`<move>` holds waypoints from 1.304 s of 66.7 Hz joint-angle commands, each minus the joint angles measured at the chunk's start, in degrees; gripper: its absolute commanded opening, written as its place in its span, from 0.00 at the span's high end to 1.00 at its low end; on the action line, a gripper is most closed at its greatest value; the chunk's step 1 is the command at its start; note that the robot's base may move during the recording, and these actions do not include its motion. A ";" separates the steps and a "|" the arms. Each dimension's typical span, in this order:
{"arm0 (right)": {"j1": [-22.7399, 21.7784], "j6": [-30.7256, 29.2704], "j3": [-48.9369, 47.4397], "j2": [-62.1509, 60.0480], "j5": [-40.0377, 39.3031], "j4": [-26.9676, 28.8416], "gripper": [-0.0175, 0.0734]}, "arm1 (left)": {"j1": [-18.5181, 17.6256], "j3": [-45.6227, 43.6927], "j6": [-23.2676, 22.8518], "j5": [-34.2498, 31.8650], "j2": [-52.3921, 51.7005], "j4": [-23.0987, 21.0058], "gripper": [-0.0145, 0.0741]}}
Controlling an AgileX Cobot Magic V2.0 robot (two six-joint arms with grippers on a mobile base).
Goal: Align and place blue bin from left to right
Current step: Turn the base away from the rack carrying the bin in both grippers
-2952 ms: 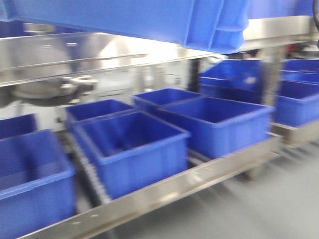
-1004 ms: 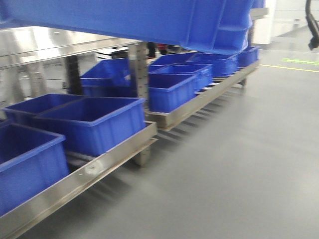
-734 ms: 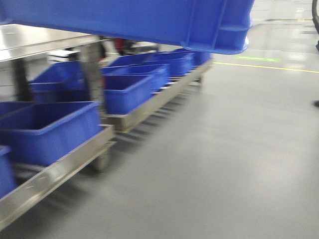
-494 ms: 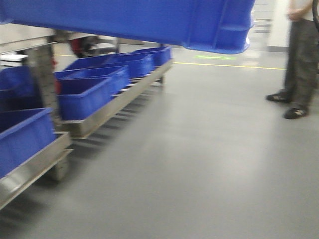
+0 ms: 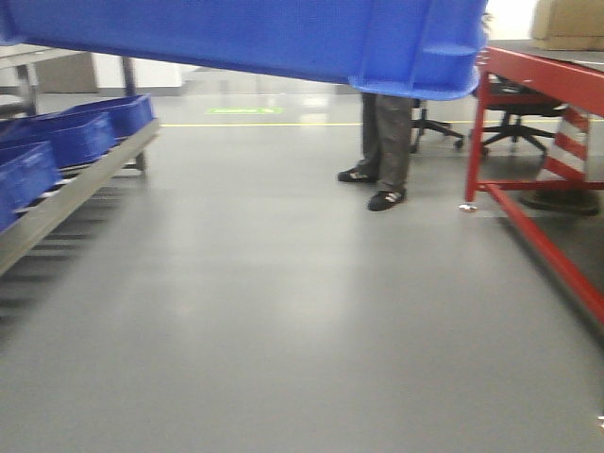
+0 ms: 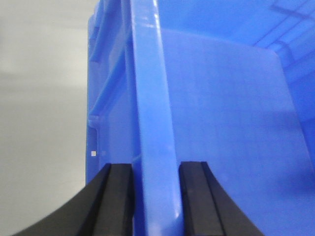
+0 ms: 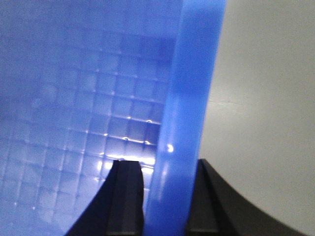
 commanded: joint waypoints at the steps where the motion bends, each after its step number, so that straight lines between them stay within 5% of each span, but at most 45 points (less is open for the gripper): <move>1: 0.91 -1.34 -0.98 -1.02 -5.41 4.53 0.87 | -1.16 -1.11 -0.05 -11.80 -1.36 -6.29 0.96; 87: 0.91 -1.34 -0.98 -1.02 -5.41 4.53 0.87 | -1.16 -1.11 -0.05 -11.80 -1.36 -6.29 0.96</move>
